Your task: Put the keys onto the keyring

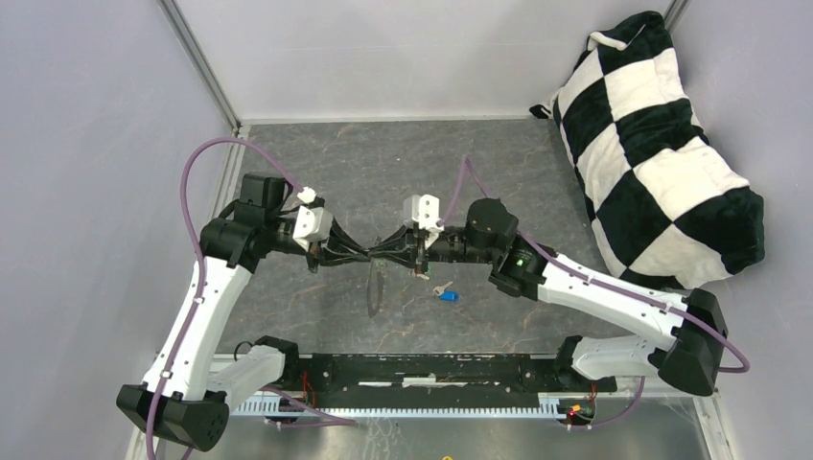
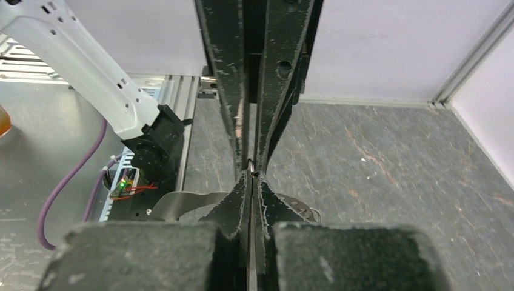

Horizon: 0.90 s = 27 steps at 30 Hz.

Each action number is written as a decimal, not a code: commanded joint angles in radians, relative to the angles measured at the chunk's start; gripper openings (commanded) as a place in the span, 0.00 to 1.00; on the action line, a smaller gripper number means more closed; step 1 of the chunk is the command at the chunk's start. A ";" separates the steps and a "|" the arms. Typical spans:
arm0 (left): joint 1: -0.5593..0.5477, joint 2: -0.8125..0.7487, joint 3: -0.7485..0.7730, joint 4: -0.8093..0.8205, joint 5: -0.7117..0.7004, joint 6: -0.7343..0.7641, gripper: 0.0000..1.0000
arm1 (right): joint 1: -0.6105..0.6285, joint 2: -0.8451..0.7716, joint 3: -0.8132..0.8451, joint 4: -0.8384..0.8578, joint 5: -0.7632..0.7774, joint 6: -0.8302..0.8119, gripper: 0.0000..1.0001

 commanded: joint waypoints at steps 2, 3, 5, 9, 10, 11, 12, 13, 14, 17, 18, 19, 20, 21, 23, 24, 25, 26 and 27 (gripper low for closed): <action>-0.004 -0.009 0.024 0.018 -0.015 0.012 0.27 | -0.001 0.047 0.172 -0.261 0.091 -0.084 0.01; -0.004 -0.009 0.021 0.019 -0.032 0.015 0.29 | -0.001 0.053 0.189 -0.287 0.094 -0.087 0.01; -0.004 -0.008 0.017 0.019 -0.059 0.015 0.38 | -0.001 0.063 0.218 -0.347 0.103 -0.098 0.01; -0.004 -0.011 0.035 0.021 -0.120 0.039 0.45 | 0.000 0.094 0.294 -0.494 0.130 -0.133 0.01; -0.004 -0.011 0.040 0.022 -0.132 0.047 0.45 | -0.001 0.099 0.311 -0.524 0.139 -0.138 0.01; -0.004 -0.010 0.045 0.021 -0.141 0.053 0.45 | 0.000 0.101 0.327 -0.544 0.144 -0.147 0.01; -0.004 -0.010 0.046 0.020 -0.146 0.059 0.45 | 0.001 0.105 0.338 -0.565 0.152 -0.152 0.01; -0.004 -0.010 0.045 0.021 -0.146 0.061 0.45 | 0.003 0.108 0.352 -0.581 0.158 -0.158 0.01; -0.004 -0.009 0.043 0.021 -0.143 0.061 0.44 | 0.006 0.116 0.366 -0.601 0.165 -0.161 0.01; -0.013 -0.003 0.029 0.019 -0.131 0.068 0.40 | 0.017 0.143 0.429 -0.658 0.173 -0.172 0.01; -0.020 0.003 0.026 0.020 -0.128 0.067 0.39 | 0.025 0.157 0.452 -0.680 0.179 -0.175 0.01; -0.029 0.007 0.025 0.019 -0.131 0.070 0.38 | 0.030 0.170 0.472 -0.702 0.185 -0.181 0.01; -0.037 0.012 0.023 0.020 -0.137 0.074 0.37 | 0.038 0.181 0.499 -0.722 0.189 -0.185 0.01; -0.043 0.016 0.020 0.019 -0.144 0.082 0.35 | 0.047 0.197 0.520 -0.746 0.194 -0.191 0.01; -0.051 0.025 0.020 0.019 -0.158 0.099 0.33 | 0.058 0.224 0.564 -0.792 0.206 -0.203 0.01; -0.051 0.030 0.024 0.019 -0.163 0.102 0.30 | 0.066 0.235 0.587 -0.812 0.217 -0.210 0.01; -0.052 0.035 0.027 0.019 -0.165 0.100 0.29 | 0.071 0.245 0.608 -0.835 0.227 -0.214 0.01; -0.053 0.036 0.029 0.019 -0.170 0.098 0.28 | 0.074 0.256 0.623 -0.851 0.230 -0.215 0.01; -0.053 0.036 0.029 0.020 -0.176 0.096 0.27 | 0.076 0.265 0.641 -0.865 0.230 -0.217 0.01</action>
